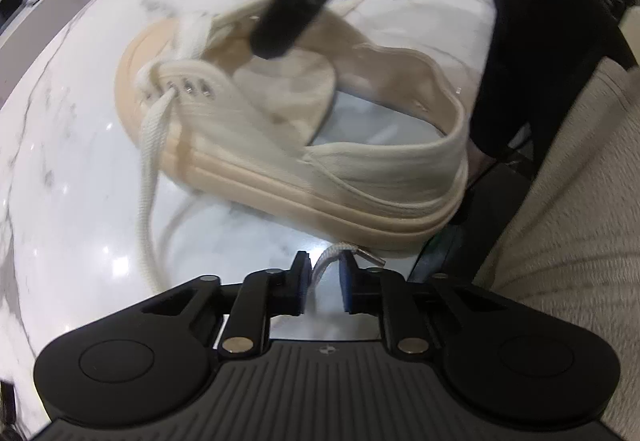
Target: Lace up shoes with both hands
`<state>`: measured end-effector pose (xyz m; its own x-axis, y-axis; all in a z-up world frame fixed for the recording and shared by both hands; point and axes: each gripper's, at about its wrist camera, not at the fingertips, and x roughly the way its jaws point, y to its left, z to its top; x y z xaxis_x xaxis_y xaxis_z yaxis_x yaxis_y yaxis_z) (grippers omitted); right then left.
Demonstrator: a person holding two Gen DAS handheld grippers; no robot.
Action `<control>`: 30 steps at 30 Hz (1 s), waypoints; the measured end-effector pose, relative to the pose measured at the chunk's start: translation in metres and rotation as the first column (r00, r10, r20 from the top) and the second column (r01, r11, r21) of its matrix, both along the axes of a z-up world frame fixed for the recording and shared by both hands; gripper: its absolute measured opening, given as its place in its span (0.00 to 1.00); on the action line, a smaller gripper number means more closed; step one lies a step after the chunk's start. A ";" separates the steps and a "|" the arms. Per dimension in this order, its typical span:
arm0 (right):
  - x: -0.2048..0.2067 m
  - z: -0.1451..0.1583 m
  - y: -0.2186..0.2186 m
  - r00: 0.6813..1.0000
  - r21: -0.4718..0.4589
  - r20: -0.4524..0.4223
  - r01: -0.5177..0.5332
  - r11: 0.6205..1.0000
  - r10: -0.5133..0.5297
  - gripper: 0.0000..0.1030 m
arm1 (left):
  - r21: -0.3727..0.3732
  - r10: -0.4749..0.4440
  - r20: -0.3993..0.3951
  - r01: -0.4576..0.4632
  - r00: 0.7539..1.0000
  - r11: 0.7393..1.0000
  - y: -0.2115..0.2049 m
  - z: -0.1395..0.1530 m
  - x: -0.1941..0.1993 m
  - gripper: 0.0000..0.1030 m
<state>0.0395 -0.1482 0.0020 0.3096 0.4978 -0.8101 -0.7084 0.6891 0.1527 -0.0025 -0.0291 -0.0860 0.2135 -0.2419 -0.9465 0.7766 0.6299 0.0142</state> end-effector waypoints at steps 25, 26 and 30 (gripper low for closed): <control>-0.013 0.007 -0.001 0.999 -0.023 0.048 -0.004 1.000 0.005 0.34 | -0.129 0.312 0.188 -0.292 0.931 0.948 0.025 0.060 0.022 0.01; -0.013 0.007 -0.002 0.999 -0.024 0.050 -0.003 1.000 0.004 0.34 | -0.141 0.316 0.198 -0.293 0.928 0.946 0.024 0.065 0.024 0.01; -0.013 0.011 -0.006 0.999 -0.002 0.051 0.006 1.000 -0.006 0.23 | -0.146 0.313 0.239 -0.284 0.919 0.948 0.020 0.094 0.029 0.01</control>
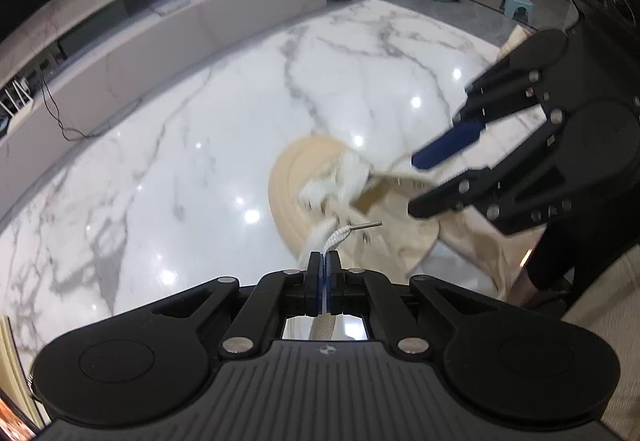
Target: Lace up shoes with both hands
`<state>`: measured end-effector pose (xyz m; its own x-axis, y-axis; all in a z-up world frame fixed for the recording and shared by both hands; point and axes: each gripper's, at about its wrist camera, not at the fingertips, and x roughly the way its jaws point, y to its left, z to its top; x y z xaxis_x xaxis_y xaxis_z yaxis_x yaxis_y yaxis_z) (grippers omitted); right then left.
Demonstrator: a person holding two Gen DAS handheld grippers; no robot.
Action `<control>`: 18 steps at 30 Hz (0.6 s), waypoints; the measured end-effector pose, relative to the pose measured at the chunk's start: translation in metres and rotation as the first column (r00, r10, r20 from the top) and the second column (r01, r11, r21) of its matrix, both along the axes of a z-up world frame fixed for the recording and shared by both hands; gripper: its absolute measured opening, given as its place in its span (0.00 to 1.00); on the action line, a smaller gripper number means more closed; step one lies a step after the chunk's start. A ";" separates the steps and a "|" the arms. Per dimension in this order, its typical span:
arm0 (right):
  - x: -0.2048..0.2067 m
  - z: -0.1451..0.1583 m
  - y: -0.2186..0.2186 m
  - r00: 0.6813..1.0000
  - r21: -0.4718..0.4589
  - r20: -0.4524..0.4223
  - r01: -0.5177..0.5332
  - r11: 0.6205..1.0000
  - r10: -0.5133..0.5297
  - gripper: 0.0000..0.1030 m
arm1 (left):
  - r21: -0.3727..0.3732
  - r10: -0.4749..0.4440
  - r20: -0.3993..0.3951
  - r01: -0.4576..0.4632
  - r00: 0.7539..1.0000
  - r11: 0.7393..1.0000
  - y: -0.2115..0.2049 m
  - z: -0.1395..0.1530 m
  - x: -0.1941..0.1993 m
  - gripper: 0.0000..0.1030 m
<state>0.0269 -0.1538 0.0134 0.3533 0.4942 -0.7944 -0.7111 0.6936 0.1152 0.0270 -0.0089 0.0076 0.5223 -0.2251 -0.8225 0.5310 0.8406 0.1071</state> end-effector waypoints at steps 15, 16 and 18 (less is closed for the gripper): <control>-0.001 0.009 0.007 0.996 0.034 0.024 -0.087 0.996 0.087 0.15 | 0.005 -0.024 -0.013 0.024 1.000 1.000 -0.013 -0.003 -0.015 0.00; 0.000 0.008 0.010 0.995 0.029 0.026 -0.092 0.995 0.091 0.15 | 0.004 -0.026 -0.011 0.026 1.000 1.000 -0.013 -0.002 -0.016 0.00; 0.003 0.007 0.010 0.996 0.032 0.024 -0.083 0.996 0.083 0.15 | 0.005 -0.032 -0.010 0.032 0.999 0.999 -0.012 -0.001 -0.017 0.00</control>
